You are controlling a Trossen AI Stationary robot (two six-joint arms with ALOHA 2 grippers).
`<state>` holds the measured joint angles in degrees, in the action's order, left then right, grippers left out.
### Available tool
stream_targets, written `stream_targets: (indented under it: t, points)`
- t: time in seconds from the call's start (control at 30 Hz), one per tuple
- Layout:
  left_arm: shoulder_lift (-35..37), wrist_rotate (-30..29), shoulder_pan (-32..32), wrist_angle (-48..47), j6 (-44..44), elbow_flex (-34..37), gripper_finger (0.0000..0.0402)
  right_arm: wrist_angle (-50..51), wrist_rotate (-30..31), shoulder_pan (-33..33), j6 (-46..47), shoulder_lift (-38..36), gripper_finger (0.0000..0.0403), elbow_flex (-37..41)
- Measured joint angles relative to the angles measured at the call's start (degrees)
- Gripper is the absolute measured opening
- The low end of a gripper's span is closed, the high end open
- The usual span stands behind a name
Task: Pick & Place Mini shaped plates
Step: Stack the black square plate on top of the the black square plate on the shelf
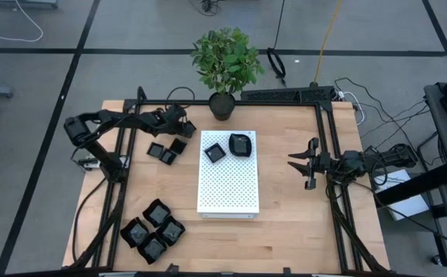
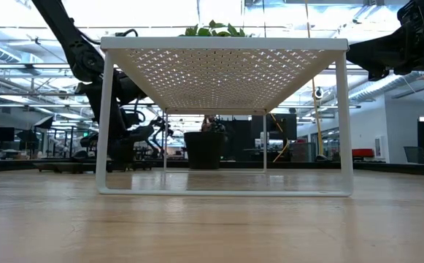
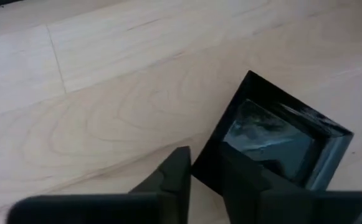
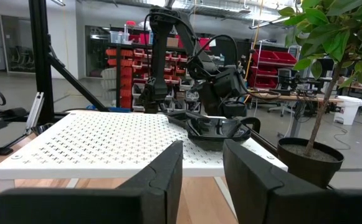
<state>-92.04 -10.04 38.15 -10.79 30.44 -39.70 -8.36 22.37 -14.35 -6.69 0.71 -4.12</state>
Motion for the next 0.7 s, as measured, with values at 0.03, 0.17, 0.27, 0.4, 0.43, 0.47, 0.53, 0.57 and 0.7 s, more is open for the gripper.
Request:
stream_targets:
  t: [0.03,0.17,0.27,0.4,0.43,0.47,0.53,0.57,0.7]
  points:
    - [0.2,0.1,0.0,-0.1,-0.1,0.0,0.0058,0.0,0.0,0.0,0.0,0.0,0.0102,0.0]
    - [2.2,1.0,0.0,-0.5,-0.6,0.0,0.0034,0.0,0.0,0.0,0.0,0.0,0.0102,0.0]
    - [5.4,0.9,0.0,-2.2,-0.8,0.2,0.0032,0.0,0.0,0.0,0.0,0.0,0.0102,0.0]
    - [11.0,-0.8,0.0,-5.6,-2.1,0.2,0.0032,0.0,0.0,0.0,0.0,0.0,0.0102,0.0]
    - [12.7,-1.7,0.0,-6.9,-2.3,0.2,0.0029,0.0,0.0,0.0,0.0,0.0,0.0102,0.0]
    - [14.4,-2.7,0.0,-8.1,-2.3,0.2,0.0025,0.0,0.0,0.0,0.0,0.0,0.0102,0.0]
    - [17.8,-4.1,0.0,-10.1,-2.3,0.2,0.0015,0.0,0.0,0.0,0.0,0.0,0.0102,0.0]
    - [19.5,-4.5,0.0,-10.9,-2.3,0.2,0.0010,0.0,0.0,0.0,0.0,0.0,0.0102,0.0]
    - [26.3,-4.5,-0.2,-12.4,-2.3,0.2,0.0009,0.0,0.0,0.0,0.0,0.0,0.0102,0.0]
